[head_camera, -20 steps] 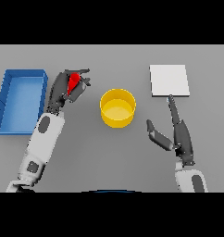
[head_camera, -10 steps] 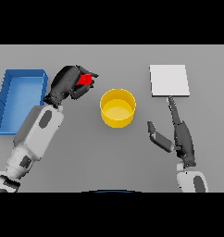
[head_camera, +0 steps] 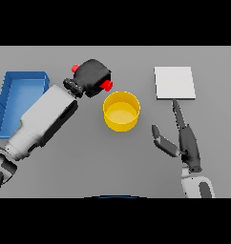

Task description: Pick up the red beaker and tilt it to pour out 1 green nut into yellow bowl. Pick up the yellow bowl and place it on the metallic measuring scale.

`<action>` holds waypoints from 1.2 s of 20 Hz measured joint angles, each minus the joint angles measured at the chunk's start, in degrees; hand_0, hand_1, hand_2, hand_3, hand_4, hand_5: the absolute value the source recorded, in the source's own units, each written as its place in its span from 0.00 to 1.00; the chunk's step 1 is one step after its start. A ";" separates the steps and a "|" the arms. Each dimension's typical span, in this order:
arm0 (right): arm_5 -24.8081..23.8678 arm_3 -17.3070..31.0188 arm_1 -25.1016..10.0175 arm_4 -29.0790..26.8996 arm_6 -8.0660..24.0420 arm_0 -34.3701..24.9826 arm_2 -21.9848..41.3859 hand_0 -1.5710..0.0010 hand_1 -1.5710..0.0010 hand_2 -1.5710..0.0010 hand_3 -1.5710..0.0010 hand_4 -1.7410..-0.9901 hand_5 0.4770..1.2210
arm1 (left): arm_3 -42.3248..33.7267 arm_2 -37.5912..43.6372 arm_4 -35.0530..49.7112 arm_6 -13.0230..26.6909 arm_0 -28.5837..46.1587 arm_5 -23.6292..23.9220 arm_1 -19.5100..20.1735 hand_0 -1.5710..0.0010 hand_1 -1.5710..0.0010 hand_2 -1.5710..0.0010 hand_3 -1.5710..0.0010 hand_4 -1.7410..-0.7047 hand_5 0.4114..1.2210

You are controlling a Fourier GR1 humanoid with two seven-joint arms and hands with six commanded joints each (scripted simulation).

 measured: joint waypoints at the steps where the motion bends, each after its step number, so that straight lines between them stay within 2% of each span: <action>1: 0.10 0.03 0.17 0.21 -0.24 0.55 0.36 1.00 1.00 1.00 1.00 0.91 0.27 | 0.97 -1.87 -1.61 0.08 -1.35 -1.26 -0.29 0.00 0.00 0.00 0.00 0.12 0.99; 3: 0.31 0.03 0.29 -0.48 0.29 0.53 0.06 1.00 1.00 1.00 1.00 0.91 0.26 | 2.97 -4.77 -3.78 0.50 -3.66 -3.21 -1.11 0.00 0.00 0.00 0.00 0.08 0.99; 4: 0.09 0.38 0.02 -0.37 0.94 -0.11 -0.32 1.00 1.00 1.00 1.00 0.90 0.27 | 4.16 -6.35 -4.92 -0.59 -4.86 -3.54 -1.02 0.00 0.00 0.00 0.00 0.07 1.00; 9: 0.74 1.43 0.05 -0.46 0.15 -0.27 0.05 1.00 1.00 1.00 1.00 0.90 0.29 | 8.48 -14.10 -11.18 -1.27 -10.08 -5.70 -1.33 0.00 0.00 0.00 0.00 0.02 1.00; 11: 0.96 0.57 0.12 -0.60 -0.84 0.40 0.37 1.00 1.00 1.00 1.00 0.91 0.30 | 10.43 -15.84 -12.17 -2.46 -12.04 -5.36 -1.42 0.00 0.00 0.00 0.00 0.01 1.00; 12: 0.57 1.20 0.34 -0.12 0.62 -0.37 0.34 1.00 1.00 1.00 1.00 0.91 0.29 | 10.34 -16.84 -12.66 -1.86 -12.45 -5.81 -1.61 0.00 0.00 0.00 0.00 0.01 1.00; 13: 0.46 1.27 0.00 -0.47 0.76 -0.38 -0.24 1.00 1.00 1.00 1.00 0.91 0.29 | 10.10 -17.79 -13.06 -1.78 -12.87 -6.03 -1.70 0.00 0.00 0.00 0.00 0.01 1.00; 17: 1.05 0.62 0.49 -1.60 -2.07 0.60 0.02 1.00 1.00 1.00 1.00 0.92 0.30 | 9.79 -21.33 -15.03 -0.53 -12.95 -4.00 -2.14 0.00 0.00 0.00 0.00 0.00 1.00; 20: 0.06 1.22 1.04 -0.41 -0.35 0.41 0.28 1.00 1.00 1.00 1.00 0.89 0.27 | 10.15 -24.93 -17.45 -0.03 -13.67 -2.57 -2.79 0.00 0.00 0.00 0.00 0.01 1.00; 22: -0.66 1.07 0.45 0.55 -0.06 -0.64 -0.02 1.00 1.00 1.00 1.00 0.88 0.27 | 11.00 -26.98 -18.53 -0.62 -15.55 -4.07 -3.17 0.00 0.00 0.00 0.00 0.01 1.00; 24: -0.49 1.62 0.50 0.67 -1.15 -0.36 0.24 1.00 1.00 1.00 1.00 0.89 0.27 | 12.06 -29.48 -19.99 -1.19 -16.62 -3.96 -3.99 0.00 0.00 0.00 0.00 0.01 1.00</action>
